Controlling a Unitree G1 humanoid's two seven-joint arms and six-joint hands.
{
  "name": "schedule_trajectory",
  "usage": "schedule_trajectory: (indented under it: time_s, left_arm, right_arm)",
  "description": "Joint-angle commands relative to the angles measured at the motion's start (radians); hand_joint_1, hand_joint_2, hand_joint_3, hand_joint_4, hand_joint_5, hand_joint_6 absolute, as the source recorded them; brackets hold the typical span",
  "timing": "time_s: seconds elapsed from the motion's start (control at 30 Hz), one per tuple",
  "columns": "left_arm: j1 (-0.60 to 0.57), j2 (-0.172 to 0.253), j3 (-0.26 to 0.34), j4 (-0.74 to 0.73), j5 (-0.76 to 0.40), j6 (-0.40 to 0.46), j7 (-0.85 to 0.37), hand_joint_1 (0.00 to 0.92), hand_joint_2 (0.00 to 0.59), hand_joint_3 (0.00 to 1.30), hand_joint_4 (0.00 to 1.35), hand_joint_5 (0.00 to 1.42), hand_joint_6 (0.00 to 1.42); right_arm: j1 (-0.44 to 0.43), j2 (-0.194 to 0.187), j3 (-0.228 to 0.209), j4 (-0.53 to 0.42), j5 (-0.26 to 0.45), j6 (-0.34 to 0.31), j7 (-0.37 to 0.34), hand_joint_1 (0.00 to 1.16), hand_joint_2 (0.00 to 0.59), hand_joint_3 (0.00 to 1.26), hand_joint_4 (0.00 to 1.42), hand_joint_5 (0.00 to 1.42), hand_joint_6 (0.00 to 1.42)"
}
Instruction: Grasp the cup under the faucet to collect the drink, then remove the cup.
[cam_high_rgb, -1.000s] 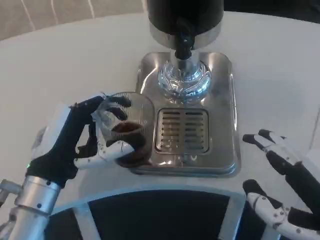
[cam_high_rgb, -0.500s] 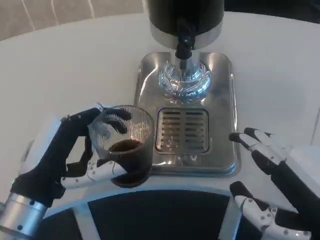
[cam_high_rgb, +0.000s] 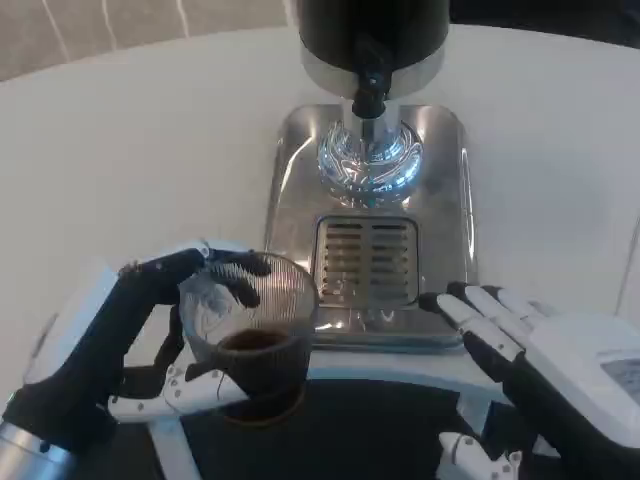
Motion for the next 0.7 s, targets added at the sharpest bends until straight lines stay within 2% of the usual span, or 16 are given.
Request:
schedule_trajectory:
  time_s: [0.03,0.7]
  left_arm:
    - [0.013,0.012,0.027,-0.027,-0.048,-0.042,-0.017,0.563,0.044,0.94,1.10,1.36,0.64]
    - [-0.002,0.002,0.035,-0.008,-0.069,-0.054,-0.065,0.573,0.031,0.94,1.10,1.34,0.64]
  right_arm:
    - [0.017,0.032,0.005,-0.015,0.001,-0.020,0.014,0.28,0.527,0.04,0.00,0.00,0.03]
    - [-0.011,0.039,0.049,-0.015,-0.049,0.003,0.044,0.29,0.525,0.04,0.00,0.00,0.03]
